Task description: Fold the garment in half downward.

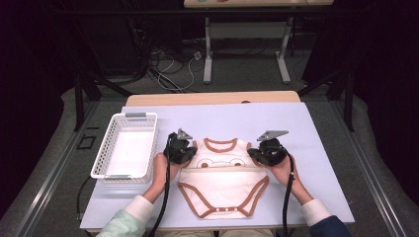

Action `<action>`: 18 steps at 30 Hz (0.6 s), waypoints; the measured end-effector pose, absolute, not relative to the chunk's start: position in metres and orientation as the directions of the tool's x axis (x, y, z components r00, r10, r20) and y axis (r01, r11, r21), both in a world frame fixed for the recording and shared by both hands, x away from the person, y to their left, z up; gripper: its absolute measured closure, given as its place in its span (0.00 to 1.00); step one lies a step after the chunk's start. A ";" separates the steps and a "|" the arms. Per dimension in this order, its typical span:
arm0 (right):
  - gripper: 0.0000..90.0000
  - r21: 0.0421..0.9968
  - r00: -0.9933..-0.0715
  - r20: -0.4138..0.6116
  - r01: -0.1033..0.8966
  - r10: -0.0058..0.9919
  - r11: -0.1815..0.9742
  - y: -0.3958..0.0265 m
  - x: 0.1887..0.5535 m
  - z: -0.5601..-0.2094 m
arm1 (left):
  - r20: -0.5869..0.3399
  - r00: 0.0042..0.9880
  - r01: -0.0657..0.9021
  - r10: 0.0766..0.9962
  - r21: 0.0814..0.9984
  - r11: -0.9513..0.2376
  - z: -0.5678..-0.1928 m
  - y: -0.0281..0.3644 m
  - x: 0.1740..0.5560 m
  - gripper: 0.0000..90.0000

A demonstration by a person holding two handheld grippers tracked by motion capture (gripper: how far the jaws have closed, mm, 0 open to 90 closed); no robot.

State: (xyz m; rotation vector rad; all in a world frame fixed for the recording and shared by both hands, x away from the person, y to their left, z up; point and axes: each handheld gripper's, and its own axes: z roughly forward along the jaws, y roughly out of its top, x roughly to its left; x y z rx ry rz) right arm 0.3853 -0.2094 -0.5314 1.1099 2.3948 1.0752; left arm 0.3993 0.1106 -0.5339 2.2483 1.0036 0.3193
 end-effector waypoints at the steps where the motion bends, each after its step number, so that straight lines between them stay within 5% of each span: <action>1: 0.92 0.714 -0.660 0.048 0.548 0.750 0.436 -0.209 0.384 -0.535 | -0.028 0.684 0.572 0.728 0.641 -0.512 -0.538 0.111 0.399 0.95; 4: 0.81 0.697 -0.659 0.055 0.563 0.750 0.444 -0.208 0.387 -0.545 | -0.050 0.674 0.593 0.737 0.632 -0.499 -0.542 0.111 0.400 0.88; 10: 0.63 0.726 -0.636 0.047 0.551 0.770 0.411 -0.211 0.397 -0.538 | -0.022 0.627 0.591 0.779 0.664 -0.458 -0.535 0.115 0.413 0.51; 18: 0.61 0.750 -0.574 0.064 0.568 0.817 0.340 -0.210 0.420 -0.538 | -0.063 0.571 0.643 0.819 0.654 -0.398 -0.539 0.113 0.443 0.44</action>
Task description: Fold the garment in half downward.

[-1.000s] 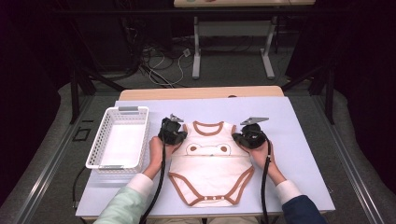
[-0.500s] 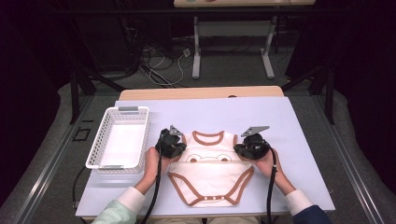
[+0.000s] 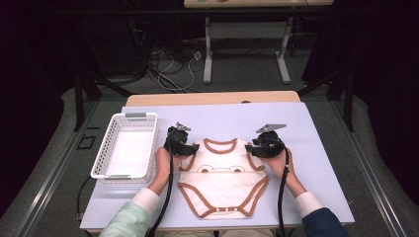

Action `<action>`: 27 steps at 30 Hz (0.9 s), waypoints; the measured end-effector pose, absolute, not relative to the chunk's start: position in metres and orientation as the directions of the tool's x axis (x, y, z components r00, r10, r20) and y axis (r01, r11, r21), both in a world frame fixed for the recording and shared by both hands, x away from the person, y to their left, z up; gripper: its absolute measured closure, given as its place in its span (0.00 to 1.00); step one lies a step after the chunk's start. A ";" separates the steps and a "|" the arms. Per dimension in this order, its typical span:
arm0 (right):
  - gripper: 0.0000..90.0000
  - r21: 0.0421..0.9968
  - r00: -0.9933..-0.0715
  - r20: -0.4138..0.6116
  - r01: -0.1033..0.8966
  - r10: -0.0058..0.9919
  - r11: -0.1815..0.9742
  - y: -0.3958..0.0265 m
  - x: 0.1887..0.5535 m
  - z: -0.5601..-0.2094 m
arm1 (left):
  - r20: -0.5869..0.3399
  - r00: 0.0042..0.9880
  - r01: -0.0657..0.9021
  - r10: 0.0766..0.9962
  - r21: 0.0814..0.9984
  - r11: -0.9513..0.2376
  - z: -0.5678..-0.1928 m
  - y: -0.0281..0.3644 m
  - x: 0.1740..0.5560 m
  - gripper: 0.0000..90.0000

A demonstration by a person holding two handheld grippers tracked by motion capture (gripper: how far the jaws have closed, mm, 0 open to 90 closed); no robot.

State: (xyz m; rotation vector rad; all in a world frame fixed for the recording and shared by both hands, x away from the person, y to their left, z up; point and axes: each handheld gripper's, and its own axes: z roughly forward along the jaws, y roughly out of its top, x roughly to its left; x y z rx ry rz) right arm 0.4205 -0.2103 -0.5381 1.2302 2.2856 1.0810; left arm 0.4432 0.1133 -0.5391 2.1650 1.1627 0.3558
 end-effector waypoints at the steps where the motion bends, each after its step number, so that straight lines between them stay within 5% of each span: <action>1: 0.61 0.749 -0.564 0.060 0.571 0.824 0.336 -0.210 0.422 -0.539 | -0.063 0.571 0.643 0.819 0.654 -0.398 -0.539 0.113 0.443 0.44; 12: 0.66 0.709 -0.508 0.096 0.639 0.856 0.300 -0.207 0.444 -0.556 | -0.033 0.577 0.652 0.816 0.620 -0.436 -0.552 0.106 0.457 0.57; 19: 0.87 0.705 -0.531 0.123 0.641 0.838 0.303 -0.206 0.442 -0.559 | -0.035 0.625 0.619 0.780 0.631 -0.468 -0.552 0.098 0.451 0.92; 27: 0.92 0.735 -0.538 0.114 0.612 0.835 0.293 -0.205 0.437 -0.553 | -0.068 0.615 0.610 0.785 0.673 -0.420 -0.546 0.104 0.449 0.96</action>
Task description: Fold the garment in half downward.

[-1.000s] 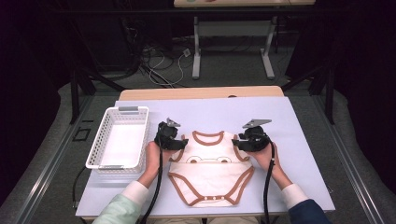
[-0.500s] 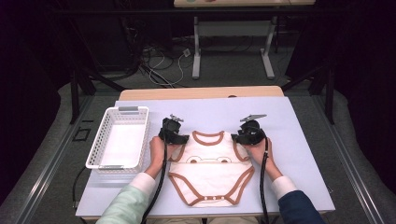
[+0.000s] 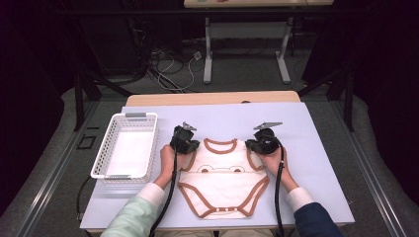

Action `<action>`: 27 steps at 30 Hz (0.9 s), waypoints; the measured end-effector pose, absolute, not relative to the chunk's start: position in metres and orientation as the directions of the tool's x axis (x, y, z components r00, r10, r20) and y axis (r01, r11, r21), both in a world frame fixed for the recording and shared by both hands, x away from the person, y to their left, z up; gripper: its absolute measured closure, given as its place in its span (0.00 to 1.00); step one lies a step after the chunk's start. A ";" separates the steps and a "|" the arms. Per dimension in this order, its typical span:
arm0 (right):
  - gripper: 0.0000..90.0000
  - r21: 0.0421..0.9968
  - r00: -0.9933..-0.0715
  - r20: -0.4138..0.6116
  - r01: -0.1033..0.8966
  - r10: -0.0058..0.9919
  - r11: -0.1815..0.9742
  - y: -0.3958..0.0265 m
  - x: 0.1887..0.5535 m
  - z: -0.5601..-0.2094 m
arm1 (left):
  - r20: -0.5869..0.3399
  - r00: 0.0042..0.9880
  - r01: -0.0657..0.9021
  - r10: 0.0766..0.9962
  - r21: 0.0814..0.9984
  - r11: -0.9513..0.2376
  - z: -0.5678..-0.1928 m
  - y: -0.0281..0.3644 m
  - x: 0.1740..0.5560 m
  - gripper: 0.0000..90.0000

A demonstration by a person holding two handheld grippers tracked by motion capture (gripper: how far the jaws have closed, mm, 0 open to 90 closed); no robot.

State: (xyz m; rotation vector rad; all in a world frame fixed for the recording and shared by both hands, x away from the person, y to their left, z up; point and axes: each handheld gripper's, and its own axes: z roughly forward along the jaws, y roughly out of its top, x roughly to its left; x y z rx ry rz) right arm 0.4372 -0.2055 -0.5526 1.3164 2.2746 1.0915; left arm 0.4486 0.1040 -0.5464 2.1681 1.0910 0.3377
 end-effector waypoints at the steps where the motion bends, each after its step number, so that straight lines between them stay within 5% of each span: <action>1: 0.92 0.736 -0.541 0.108 0.608 0.834 0.299 -0.205 0.437 -0.551 | -0.067 0.613 0.606 0.787 0.678 -0.415 -0.545 0.105 0.448 0.96; 27: 0.96 0.782 -0.576 0.103 0.551 0.811 0.291 -0.214 0.420 -0.529 | -0.069 0.645 0.538 0.761 0.748 -0.388 -0.520 0.116 0.422 0.95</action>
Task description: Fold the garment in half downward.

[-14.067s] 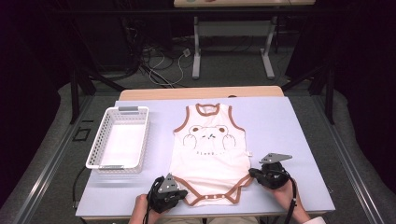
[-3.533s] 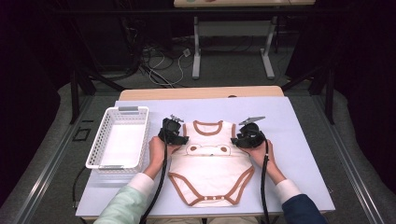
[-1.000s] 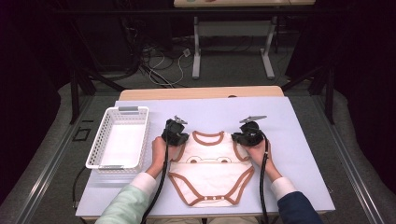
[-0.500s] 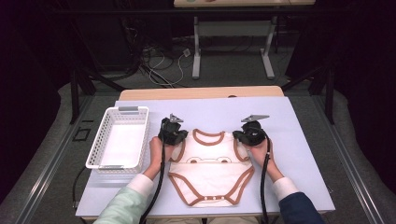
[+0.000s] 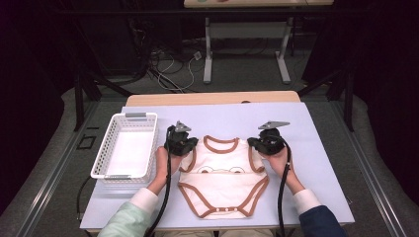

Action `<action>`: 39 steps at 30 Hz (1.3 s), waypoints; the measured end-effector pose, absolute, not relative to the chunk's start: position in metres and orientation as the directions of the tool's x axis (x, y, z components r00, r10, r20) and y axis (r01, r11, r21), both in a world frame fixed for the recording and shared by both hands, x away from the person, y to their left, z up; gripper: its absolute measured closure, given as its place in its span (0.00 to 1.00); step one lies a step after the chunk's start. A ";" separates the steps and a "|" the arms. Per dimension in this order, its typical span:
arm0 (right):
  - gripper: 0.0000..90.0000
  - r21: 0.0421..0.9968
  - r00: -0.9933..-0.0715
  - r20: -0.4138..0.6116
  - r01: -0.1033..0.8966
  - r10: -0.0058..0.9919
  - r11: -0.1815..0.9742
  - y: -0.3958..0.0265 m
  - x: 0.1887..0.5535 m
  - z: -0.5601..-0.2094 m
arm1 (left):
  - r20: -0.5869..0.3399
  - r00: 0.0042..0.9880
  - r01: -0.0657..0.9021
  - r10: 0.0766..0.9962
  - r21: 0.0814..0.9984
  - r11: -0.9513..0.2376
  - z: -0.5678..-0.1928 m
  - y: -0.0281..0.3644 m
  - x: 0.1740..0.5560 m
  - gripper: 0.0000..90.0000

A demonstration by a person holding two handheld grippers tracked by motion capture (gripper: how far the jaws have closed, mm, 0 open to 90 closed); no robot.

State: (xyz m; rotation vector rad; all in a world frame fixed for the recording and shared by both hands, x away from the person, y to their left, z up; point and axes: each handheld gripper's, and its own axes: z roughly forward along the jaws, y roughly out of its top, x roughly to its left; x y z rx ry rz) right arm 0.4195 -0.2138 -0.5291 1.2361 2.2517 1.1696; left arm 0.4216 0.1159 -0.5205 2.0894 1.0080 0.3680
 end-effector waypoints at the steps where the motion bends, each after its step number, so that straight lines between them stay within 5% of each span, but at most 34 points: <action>1: 0.96 0.783 -0.576 0.106 0.550 0.810 0.289 -0.214 0.418 -0.528 | -0.069 0.645 0.535 0.761 0.751 -0.386 -0.520 0.116 0.420 0.95; 39: 0.96 0.800 -0.639 0.104 0.509 0.762 0.318 -0.217 0.378 -0.510 | -0.129 0.703 0.523 0.699 0.760 -0.386 -0.519 0.125 0.382 0.95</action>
